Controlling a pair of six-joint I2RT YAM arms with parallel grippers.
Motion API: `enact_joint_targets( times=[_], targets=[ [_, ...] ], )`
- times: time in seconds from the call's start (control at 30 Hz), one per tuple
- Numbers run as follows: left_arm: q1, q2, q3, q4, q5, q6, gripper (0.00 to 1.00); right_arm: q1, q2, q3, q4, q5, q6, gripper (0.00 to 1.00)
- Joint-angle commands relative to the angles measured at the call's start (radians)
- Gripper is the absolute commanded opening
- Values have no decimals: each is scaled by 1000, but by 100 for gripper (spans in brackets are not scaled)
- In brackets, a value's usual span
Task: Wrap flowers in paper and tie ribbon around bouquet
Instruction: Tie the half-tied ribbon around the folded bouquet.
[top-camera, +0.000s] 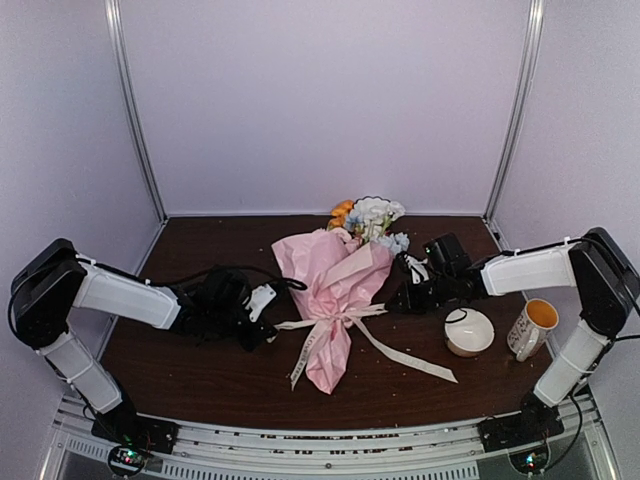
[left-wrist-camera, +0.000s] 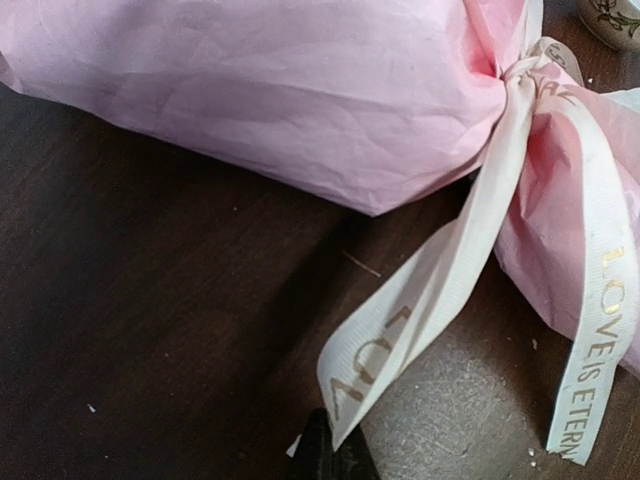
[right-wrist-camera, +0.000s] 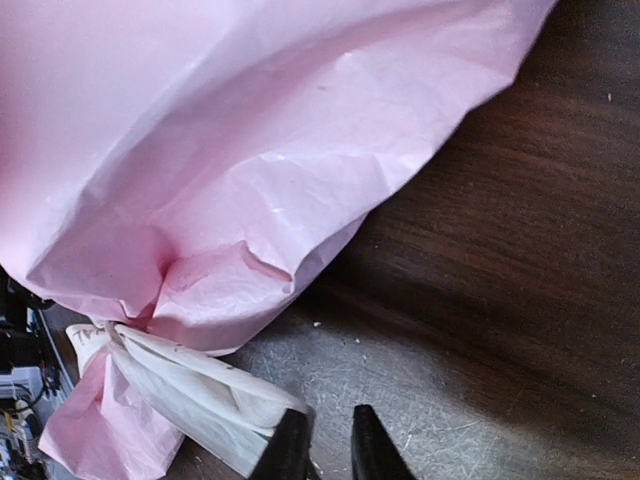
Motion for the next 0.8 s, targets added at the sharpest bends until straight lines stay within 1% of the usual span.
enact_joint_targets(
  times=[0.0,0.07,0.17,0.2,0.4,0.43,0.5,0.63,0.77],
  targets=[
    [0,10,7,29,10,-21,0,-17,5,-34,81,-37,72,25],
    [-2,15,7,36,15,-23,0,-17,-13,-68,138,-63,100,32],
    [-3,20,11,29,25,-15,0,-13,-22,-107,224,-104,180,45],
    [-2,20,13,27,26,-14,0,-8,-18,-117,253,-117,207,47],
    [-3,27,17,26,35,-18,0,22,2,-176,441,-161,355,47],
    [-3,28,16,27,35,-18,0,22,4,-179,451,-156,364,48],
    [-4,33,15,25,36,-17,0,23,19,-167,445,-148,372,48],
    [-3,35,19,16,34,-13,0,31,85,-138,475,-160,448,47],
    [-4,33,18,20,27,-14,0,50,108,-115,398,-126,448,42]
  ],
)
